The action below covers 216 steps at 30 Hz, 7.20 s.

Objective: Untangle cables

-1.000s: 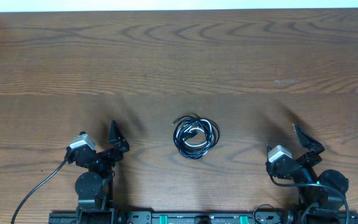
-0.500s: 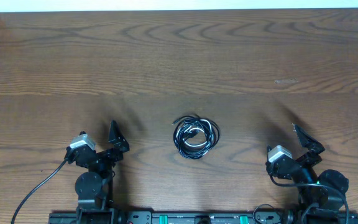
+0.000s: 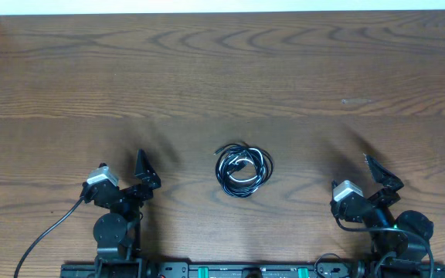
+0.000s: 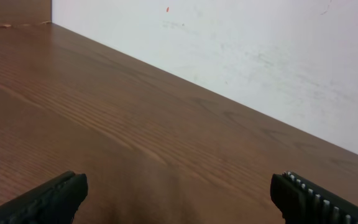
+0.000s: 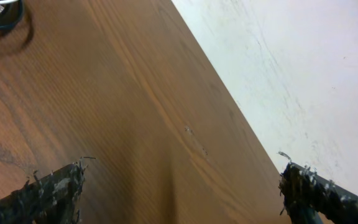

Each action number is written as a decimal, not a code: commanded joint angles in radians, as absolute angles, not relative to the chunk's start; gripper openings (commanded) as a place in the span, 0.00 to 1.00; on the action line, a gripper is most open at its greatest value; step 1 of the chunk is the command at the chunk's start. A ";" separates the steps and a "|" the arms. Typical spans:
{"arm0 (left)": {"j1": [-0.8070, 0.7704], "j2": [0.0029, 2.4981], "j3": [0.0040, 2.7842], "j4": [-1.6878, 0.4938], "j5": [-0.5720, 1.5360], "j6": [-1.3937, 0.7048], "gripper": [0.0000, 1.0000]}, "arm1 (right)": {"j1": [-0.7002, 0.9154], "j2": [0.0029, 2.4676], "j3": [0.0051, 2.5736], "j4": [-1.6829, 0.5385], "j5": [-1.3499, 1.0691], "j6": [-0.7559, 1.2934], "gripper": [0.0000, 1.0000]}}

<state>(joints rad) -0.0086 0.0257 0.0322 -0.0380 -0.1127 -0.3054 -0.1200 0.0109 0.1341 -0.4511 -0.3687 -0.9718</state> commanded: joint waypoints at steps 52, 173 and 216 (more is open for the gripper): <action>-0.012 0.877 0.864 -0.300 0.318 -0.241 1.00 | -0.114 0.505 0.729 -0.547 -0.288 0.133 0.99; -0.517 1.352 1.210 -0.624 -0.456 0.028 0.62 | 0.828 1.695 0.953 -0.625 0.244 0.729 0.40; -0.523 1.352 1.210 -0.620 0.139 0.021 0.58 | 0.810 1.379 1.657 -0.958 0.638 0.305 0.02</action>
<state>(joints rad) -0.5209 1.3533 1.2045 -0.6243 0.0055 0.0254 0.8165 1.4044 1.6043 -0.9596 0.5449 0.3622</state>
